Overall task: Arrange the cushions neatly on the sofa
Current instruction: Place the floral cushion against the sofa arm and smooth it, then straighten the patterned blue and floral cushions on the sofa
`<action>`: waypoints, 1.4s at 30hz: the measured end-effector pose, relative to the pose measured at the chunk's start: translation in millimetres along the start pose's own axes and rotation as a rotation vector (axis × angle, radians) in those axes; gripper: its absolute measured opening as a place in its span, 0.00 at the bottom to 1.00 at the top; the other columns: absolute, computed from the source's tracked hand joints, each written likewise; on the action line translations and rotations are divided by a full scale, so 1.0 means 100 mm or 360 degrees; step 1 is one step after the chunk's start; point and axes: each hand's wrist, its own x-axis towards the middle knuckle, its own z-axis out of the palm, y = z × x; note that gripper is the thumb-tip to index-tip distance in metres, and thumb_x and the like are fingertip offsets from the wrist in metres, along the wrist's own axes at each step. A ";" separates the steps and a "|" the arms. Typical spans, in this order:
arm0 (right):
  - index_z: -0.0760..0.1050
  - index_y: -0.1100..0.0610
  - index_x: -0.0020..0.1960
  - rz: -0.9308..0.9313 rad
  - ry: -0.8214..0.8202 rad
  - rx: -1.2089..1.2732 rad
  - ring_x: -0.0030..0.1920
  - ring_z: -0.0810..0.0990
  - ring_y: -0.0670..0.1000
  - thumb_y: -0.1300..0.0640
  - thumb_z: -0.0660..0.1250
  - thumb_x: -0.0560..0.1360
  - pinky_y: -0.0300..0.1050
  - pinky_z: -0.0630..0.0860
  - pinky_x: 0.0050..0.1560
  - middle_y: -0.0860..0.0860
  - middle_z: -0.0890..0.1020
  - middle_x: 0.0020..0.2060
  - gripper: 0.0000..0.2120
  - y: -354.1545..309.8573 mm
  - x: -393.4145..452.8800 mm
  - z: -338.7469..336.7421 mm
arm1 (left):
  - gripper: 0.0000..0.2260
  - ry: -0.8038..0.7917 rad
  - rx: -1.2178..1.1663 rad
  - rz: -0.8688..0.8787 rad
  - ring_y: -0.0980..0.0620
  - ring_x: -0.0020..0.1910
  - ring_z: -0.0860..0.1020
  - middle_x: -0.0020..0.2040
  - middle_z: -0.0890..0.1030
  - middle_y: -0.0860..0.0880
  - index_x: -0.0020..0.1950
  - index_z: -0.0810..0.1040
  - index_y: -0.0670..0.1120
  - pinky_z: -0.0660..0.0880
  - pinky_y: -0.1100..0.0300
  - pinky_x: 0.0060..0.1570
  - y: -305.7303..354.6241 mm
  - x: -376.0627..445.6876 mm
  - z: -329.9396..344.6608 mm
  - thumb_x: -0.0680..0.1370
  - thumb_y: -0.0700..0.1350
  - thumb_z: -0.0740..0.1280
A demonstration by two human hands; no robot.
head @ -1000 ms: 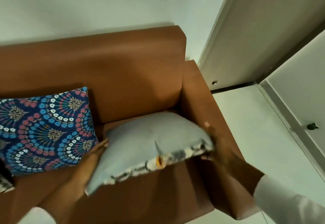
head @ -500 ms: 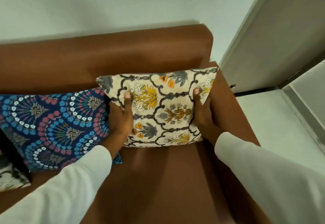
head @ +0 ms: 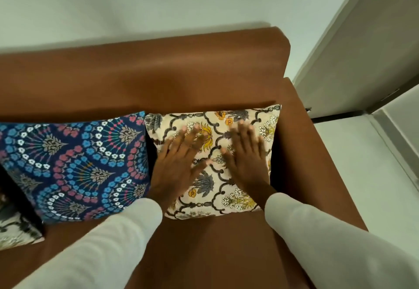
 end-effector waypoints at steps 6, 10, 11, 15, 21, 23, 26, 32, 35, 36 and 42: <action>0.46 0.55 0.90 0.1194 0.0140 0.1046 0.87 0.62 0.66 0.16 0.55 0.74 0.67 0.61 0.85 0.62 0.62 0.87 0.60 0.33 -0.18 0.00 | 0.38 0.0194 -0.0270 -0.0601 0.48 0.90 0.50 0.91 0.48 0.54 0.91 0.48 0.56 0.57 0.39 0.83 -0.40 0.10 -0.30 0.85 0.74 0.47; 0.60 0.58 0.84 0.1379 -0.0005 0.1339 0.63 0.83 0.60 0.09 0.56 0.64 0.58 0.77 0.68 0.57 0.82 0.65 0.66 0.41 -0.36 -0.02 | 0.32 0.0257 -0.0283 -0.0353 0.48 0.87 0.60 0.87 0.63 0.51 0.87 0.60 0.55 0.55 0.39 0.82 -0.37 0.32 -0.46 0.87 0.70 0.50; 0.61 0.60 0.83 0.1378 -0.0065 0.1326 0.63 0.83 0.61 0.10 0.55 0.64 0.60 0.77 0.69 0.58 0.82 0.64 0.66 0.39 -0.36 -0.05 | 0.32 0.0155 -0.0258 -0.0285 0.46 0.84 0.65 0.83 0.68 0.49 0.86 0.63 0.55 0.58 0.40 0.80 -0.36 0.39 -0.48 0.87 0.71 0.50; 0.63 0.62 0.79 0.1191 -0.0106 0.1243 0.69 0.81 0.66 0.10 0.50 0.65 0.72 0.72 0.76 0.63 0.81 0.68 0.64 0.20 -0.23 -0.19 | 0.35 -0.0127 -0.0172 -0.0300 0.44 0.65 0.78 0.62 0.82 0.49 0.71 0.76 0.51 0.65 0.43 0.68 -0.32 0.48 -0.55 0.81 0.75 0.51; 0.72 0.54 0.66 0.0861 0.0380 0.0762 0.70 0.78 0.64 0.16 0.46 0.76 0.70 0.59 0.80 0.57 0.83 0.64 0.45 -0.06 0.15 -0.68 | 0.30 0.0505 -0.0575 -0.0669 0.46 0.48 0.79 0.44 0.77 0.55 0.59 0.76 0.51 0.66 0.44 0.60 -0.28 -0.11 -0.54 0.83 0.75 0.52; 0.74 0.56 0.60 0.0677 0.0505 0.0530 0.61 0.79 0.61 0.19 0.47 0.79 0.66 0.61 0.75 0.55 0.82 0.55 0.42 -0.09 0.37 -0.81 | 0.30 0.0480 -0.0621 -0.0794 0.41 0.58 0.80 0.51 0.81 0.49 0.62 0.75 0.49 0.65 0.38 0.65 -0.25 -0.22 -0.45 0.84 0.74 0.51; 0.73 0.60 0.60 0.0567 0.0417 0.0354 0.62 0.77 0.63 0.25 0.48 0.82 0.62 0.63 0.70 0.58 0.79 0.56 0.38 -0.07 0.51 -0.77 | 0.33 0.0303 -0.0702 -0.0928 0.38 0.72 0.73 0.66 0.79 0.43 0.68 0.73 0.48 0.61 0.35 0.71 -0.24 -0.30 -0.27 0.83 0.74 0.48; 0.51 0.45 0.89 0.0329 0.0400 0.0146 0.91 0.46 0.57 0.31 0.47 0.88 0.67 0.39 0.85 0.50 0.46 0.91 0.34 -0.25 0.04 -0.40 | 0.33 0.0429 -0.0226 -0.0281 0.39 0.86 0.61 0.87 0.61 0.45 0.87 0.62 0.55 0.59 0.34 0.76 -0.14 -0.33 -0.11 0.85 0.71 0.52; 0.35 0.39 0.89 0.0086 0.0196 -0.0066 0.90 0.34 0.52 0.30 0.44 0.88 0.70 0.32 0.84 0.45 0.34 0.90 0.35 -0.25 -0.19 -0.13 | 0.35 0.0265 0.0002 0.0135 0.39 0.89 0.55 0.91 0.53 0.49 0.90 0.54 0.61 0.63 0.31 0.76 -0.05 -0.21 -0.08 0.85 0.72 0.53; 0.33 0.37 0.88 0.0193 0.0168 -0.0043 0.90 0.33 0.52 0.30 0.44 0.88 0.73 0.32 0.83 0.45 0.33 0.89 0.35 -0.21 -0.19 -0.08 | 0.35 0.0229 0.0020 0.0116 0.38 0.89 0.55 0.91 0.51 0.51 0.90 0.52 0.62 0.64 0.31 0.77 -0.06 -0.17 -0.08 0.85 0.72 0.52; 0.39 0.46 0.91 0.0672 0.0081 0.0069 0.91 0.42 0.56 0.30 0.42 0.86 0.73 0.46 0.87 0.49 0.43 0.91 0.38 0.09 -0.10 -0.12 | 0.41 -0.0032 -0.0144 -0.0377 0.44 0.91 0.49 0.91 0.47 0.52 0.91 0.43 0.59 0.52 0.39 0.85 -0.38 -0.14 -0.06 0.82 0.77 0.45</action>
